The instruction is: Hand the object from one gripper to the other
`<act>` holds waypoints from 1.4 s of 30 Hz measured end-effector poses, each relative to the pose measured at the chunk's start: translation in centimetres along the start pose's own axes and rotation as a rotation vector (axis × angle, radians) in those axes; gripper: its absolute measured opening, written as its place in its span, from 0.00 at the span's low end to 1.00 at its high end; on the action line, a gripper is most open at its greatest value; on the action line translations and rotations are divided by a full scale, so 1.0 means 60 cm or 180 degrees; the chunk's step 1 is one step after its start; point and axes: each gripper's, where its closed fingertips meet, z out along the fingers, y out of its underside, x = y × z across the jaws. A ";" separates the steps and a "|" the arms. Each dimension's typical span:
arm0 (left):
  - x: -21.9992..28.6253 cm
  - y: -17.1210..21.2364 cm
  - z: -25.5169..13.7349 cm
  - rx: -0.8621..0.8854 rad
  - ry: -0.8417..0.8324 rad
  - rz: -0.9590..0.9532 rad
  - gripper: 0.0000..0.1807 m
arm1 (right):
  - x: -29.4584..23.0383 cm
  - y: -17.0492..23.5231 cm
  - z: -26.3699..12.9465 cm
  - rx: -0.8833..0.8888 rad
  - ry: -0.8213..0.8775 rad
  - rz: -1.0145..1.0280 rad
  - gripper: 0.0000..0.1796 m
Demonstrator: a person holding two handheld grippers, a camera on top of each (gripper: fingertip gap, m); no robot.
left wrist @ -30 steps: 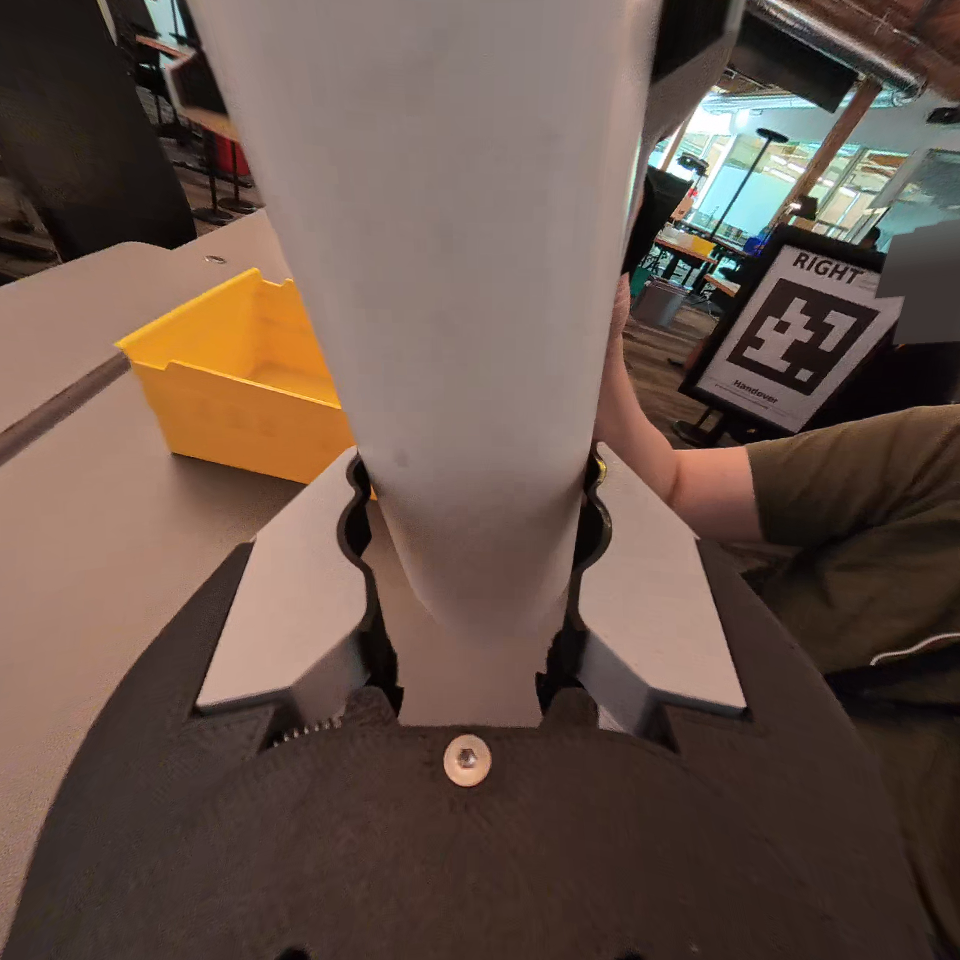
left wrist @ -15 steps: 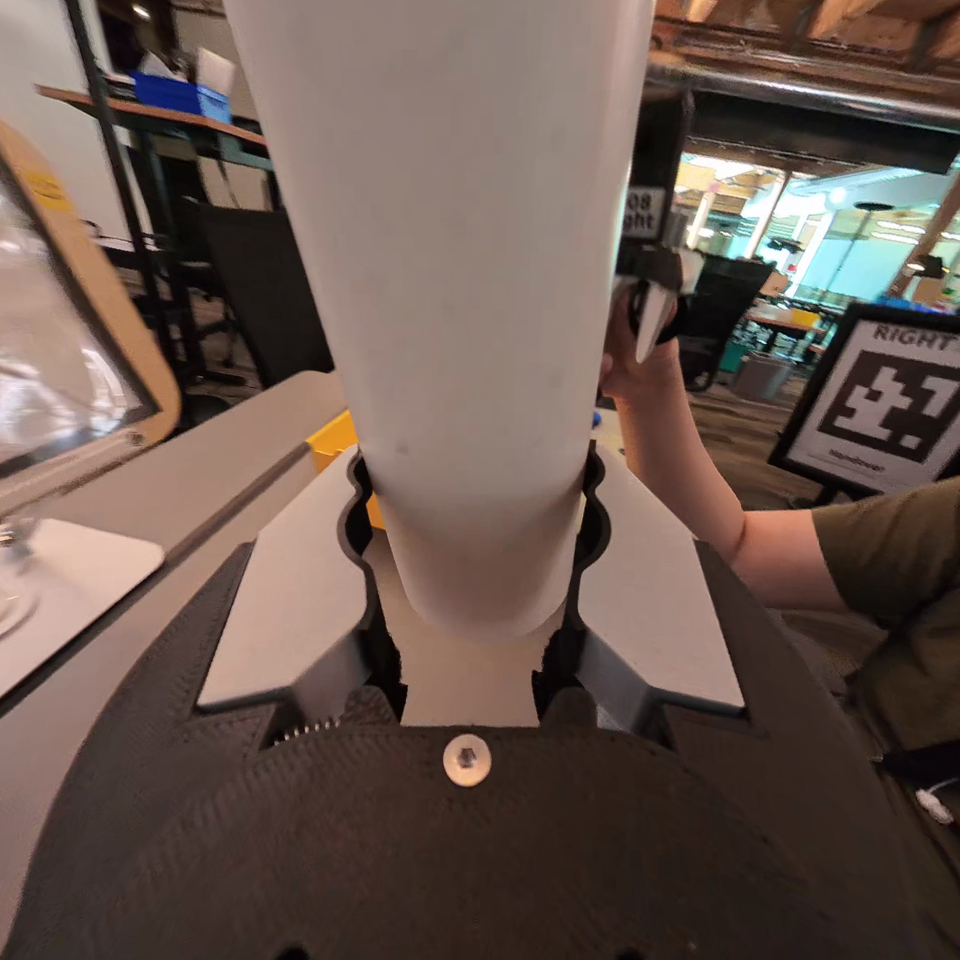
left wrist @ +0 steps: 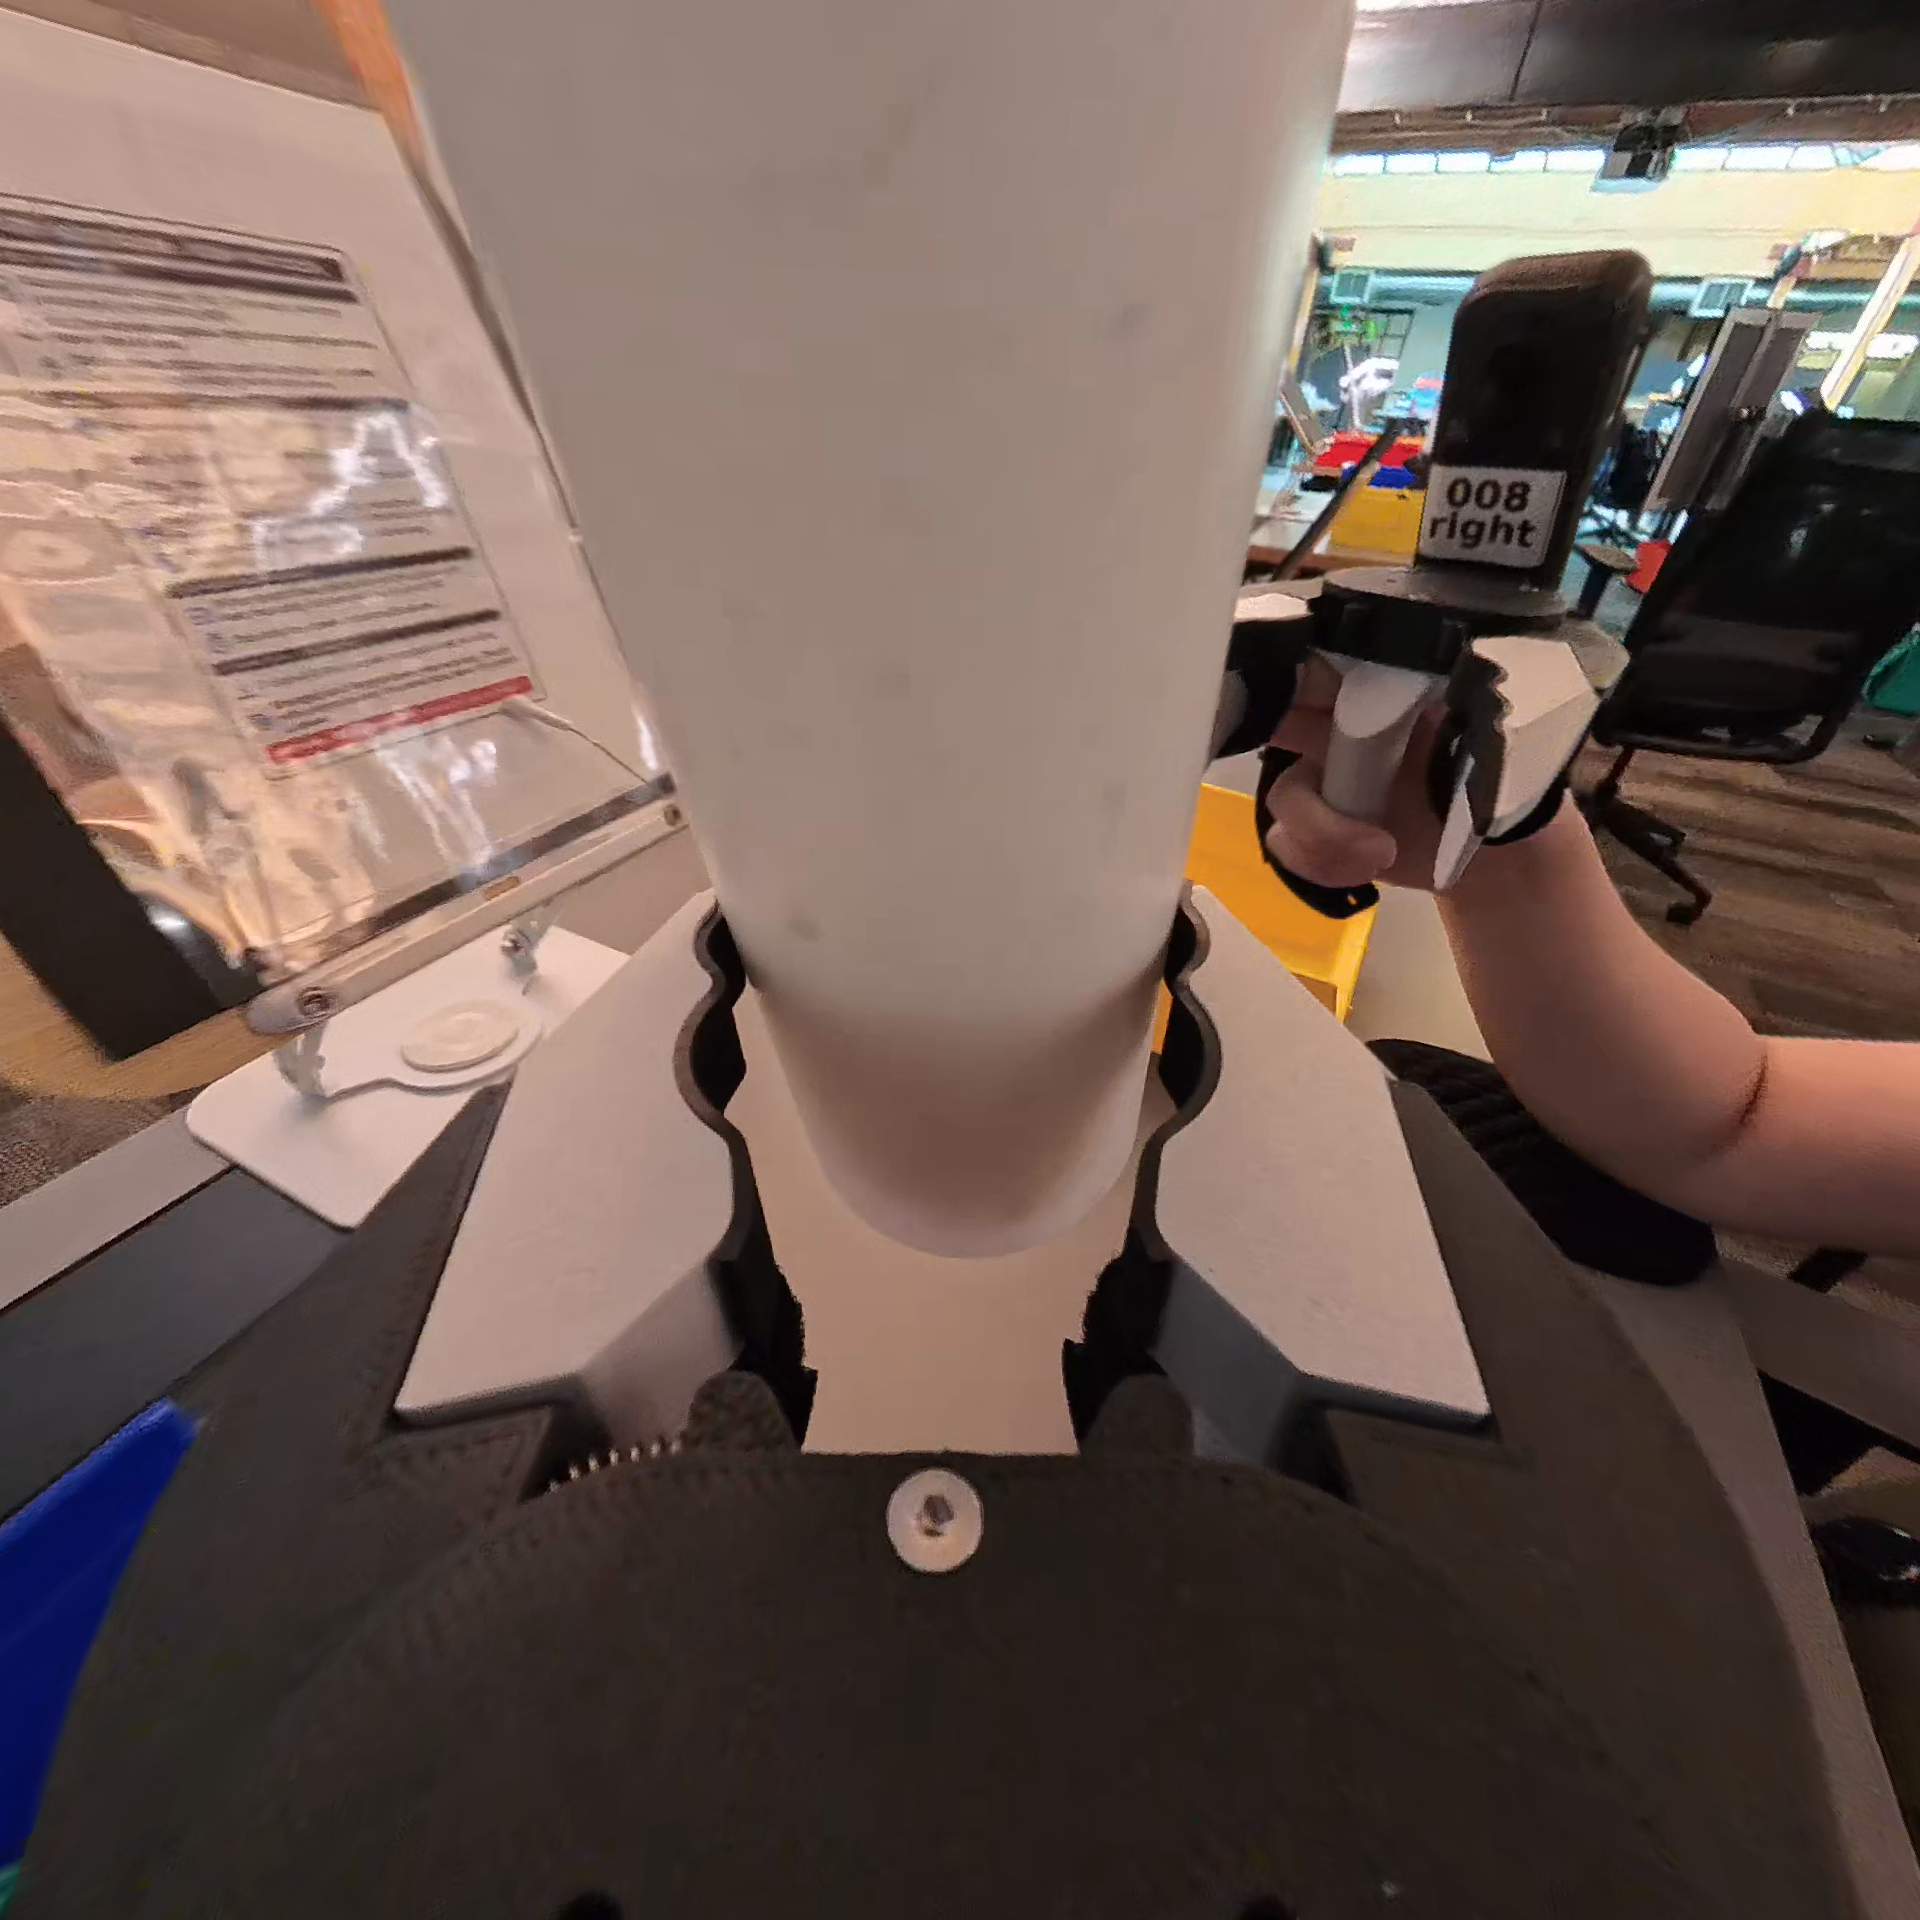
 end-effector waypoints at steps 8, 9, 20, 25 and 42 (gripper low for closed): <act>0.094 0.058 0.133 -0.0289 0.0479 0.0244 0.45 | 0.023 0.012 0.015 0.0001 0.0351 0.0072 0.58; 0.107 0.063 0.145 -0.0301 0.0541 0.0309 0.45 | 0.027 0.016 0.012 -0.0040 0.0342 0.0126 0.52; 0.026 0.040 0.084 -0.0247 -0.0005 0.0140 0.63 | 0.199 0.012 -0.112 -0.0153 0.1764 -0.0671 0.45; 0.027 -0.011 0.034 -0.0012 -0.0104 0.0071 0.66 | 0.206 -0.008 -0.142 -0.0433 0.2320 -0.2148 0.45; 0.112 0.007 0.106 -0.0345 -0.0064 0.0515 0.52 | 0.099 0.030 -0.026 -0.0907 0.2022 -0.4037 0.45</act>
